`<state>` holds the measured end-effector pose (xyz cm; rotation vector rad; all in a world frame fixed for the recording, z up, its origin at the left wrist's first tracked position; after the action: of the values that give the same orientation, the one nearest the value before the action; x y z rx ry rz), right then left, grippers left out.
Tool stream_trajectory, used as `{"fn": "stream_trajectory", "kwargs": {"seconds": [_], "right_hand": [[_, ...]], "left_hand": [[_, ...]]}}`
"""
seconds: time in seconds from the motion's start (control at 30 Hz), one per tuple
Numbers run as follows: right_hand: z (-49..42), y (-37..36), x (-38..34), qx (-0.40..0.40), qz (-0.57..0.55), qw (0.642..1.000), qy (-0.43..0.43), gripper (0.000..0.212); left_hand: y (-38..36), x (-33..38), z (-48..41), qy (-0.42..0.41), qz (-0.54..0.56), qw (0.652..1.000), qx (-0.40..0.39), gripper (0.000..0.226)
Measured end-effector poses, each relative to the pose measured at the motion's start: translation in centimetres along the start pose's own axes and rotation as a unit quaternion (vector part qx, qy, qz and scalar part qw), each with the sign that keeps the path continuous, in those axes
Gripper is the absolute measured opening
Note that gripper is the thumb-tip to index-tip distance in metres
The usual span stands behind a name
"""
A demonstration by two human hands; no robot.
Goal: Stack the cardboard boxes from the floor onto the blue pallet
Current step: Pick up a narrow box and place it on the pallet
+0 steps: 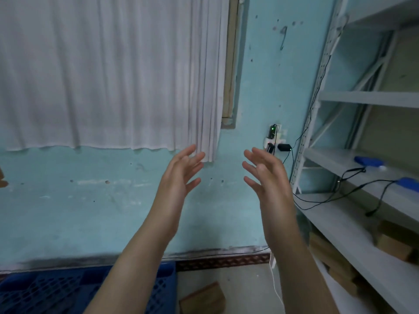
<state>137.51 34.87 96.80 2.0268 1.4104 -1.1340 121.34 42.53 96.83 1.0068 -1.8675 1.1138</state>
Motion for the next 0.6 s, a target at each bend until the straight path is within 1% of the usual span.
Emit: {"fn": "stream_trajectory", "kwargs": {"seconds": [0.13,0.27,0.3,0.4,0.5,0.6], "right_hand": [[-3.7,5.5,3.3,-0.011,0.006,1.0,-0.015,0.021],[-7.3,8.3,7.5,-0.029,-0.007,0.998,-0.054,0.019],[-8.1,8.7,8.6,-0.034,-0.007,0.998,-0.056,0.019],[-10.1,9.3,12.3,-0.041,-0.018,0.996,-0.073,0.029],[-12.5,9.1,17.0,-0.038,-0.022,0.994,-0.097,0.021],[-15.7,7.9,22.4,-0.051,-0.02,0.994,-0.096,0.022]], "left_hand": [[-3.9,-4.1,-2.1,0.005,0.002,1.0,0.02,0.034],[-4.1,-7.3,-4.6,0.006,-0.013,0.999,0.039,0.034],[-3.8,-8.0,-5.3,0.0,-0.02,0.999,0.041,0.035],[-2.8,-10.8,-7.9,0.003,-0.031,0.998,0.055,0.036],[-1.8,-14.5,-11.3,0.023,-0.017,0.997,0.076,0.036],[-0.4,-19.0,-15.6,0.042,-0.013,0.996,0.082,0.036]]}}
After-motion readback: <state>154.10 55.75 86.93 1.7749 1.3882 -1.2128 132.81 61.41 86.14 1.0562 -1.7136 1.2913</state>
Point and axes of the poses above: each hand's wrist, its own z-axis away from the middle knuckle, its own y-axis out of the back of the hand, x = y × z, the point moved 5 cm from there along -z, towards the middle knuckle, and after that the axes turned 6 degrees about z, right-handed, at the moved point
